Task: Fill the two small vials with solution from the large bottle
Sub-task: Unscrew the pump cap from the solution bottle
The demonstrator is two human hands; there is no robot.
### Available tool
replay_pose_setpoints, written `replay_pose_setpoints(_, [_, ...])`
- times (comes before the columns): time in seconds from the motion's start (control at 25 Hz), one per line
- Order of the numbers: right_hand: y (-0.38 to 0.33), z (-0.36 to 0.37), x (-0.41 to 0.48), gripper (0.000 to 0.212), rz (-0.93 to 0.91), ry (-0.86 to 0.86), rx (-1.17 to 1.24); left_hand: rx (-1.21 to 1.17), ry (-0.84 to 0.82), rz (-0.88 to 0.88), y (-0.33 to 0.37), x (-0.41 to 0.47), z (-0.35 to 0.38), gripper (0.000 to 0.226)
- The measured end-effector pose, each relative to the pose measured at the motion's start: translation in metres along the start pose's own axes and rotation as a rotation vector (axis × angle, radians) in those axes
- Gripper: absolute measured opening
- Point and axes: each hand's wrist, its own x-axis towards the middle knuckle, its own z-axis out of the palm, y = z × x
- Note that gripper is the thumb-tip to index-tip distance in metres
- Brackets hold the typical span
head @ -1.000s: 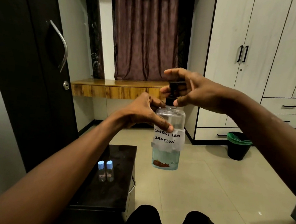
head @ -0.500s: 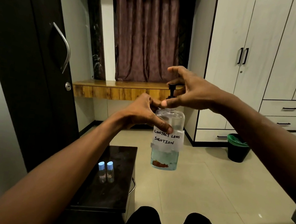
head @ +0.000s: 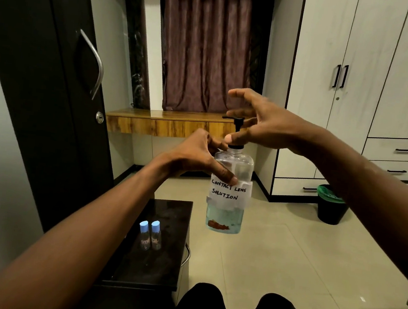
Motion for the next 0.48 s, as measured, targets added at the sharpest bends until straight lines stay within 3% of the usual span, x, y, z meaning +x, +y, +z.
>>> replay_pose_setpoints(0.12, [-0.002,0.007,0.000,0.107,0.056,0.088,-0.301,-0.008,0.007,-0.006,-0.003,0.002,0.001,0.059])
replay_pose_setpoints(0.2, [0.001,0.009,0.002,0.087,0.085,0.076,-0.269,0.002,-0.022,0.008,-0.006,0.003,0.000,0.048])
replay_pose_setpoints(0.28, [0.004,0.007,0.002,0.074,0.086,-0.004,-0.064,-0.012,-0.031,0.009,-0.008,0.001,0.001,0.048])
replay_pose_setpoints(0.4, [0.005,0.002,0.000,0.092,0.046,-0.098,0.136,-0.026,-0.030,0.004,-0.011,0.000,-0.001,0.048])
replay_pose_setpoints(0.48, [0.001,0.004,0.002,0.098,0.010,-0.070,-0.060,-0.011,-0.021,0.007,-0.012,0.000,-0.002,0.051])
